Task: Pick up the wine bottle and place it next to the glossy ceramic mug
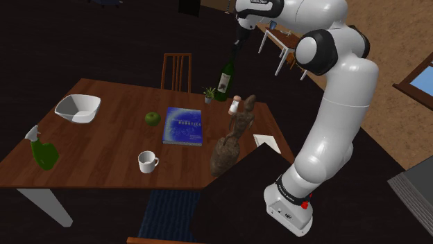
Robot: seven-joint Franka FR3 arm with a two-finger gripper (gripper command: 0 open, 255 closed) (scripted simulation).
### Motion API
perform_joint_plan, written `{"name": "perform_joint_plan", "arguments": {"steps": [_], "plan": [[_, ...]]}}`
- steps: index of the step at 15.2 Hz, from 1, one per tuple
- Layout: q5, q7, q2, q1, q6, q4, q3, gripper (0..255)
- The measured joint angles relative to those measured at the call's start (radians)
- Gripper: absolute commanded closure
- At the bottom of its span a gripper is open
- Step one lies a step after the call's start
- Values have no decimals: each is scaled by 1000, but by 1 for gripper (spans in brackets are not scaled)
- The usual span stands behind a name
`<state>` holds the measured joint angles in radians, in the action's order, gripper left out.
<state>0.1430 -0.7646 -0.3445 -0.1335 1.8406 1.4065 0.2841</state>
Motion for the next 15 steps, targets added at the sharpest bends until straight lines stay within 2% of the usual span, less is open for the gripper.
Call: {"name": "perform_joint_plan", "arguments": {"steps": [9,15], "plan": [[3,6,-18,-12,-128,-145,2,255],[12,10,-52,-27,-229,-280,2,255]]}}
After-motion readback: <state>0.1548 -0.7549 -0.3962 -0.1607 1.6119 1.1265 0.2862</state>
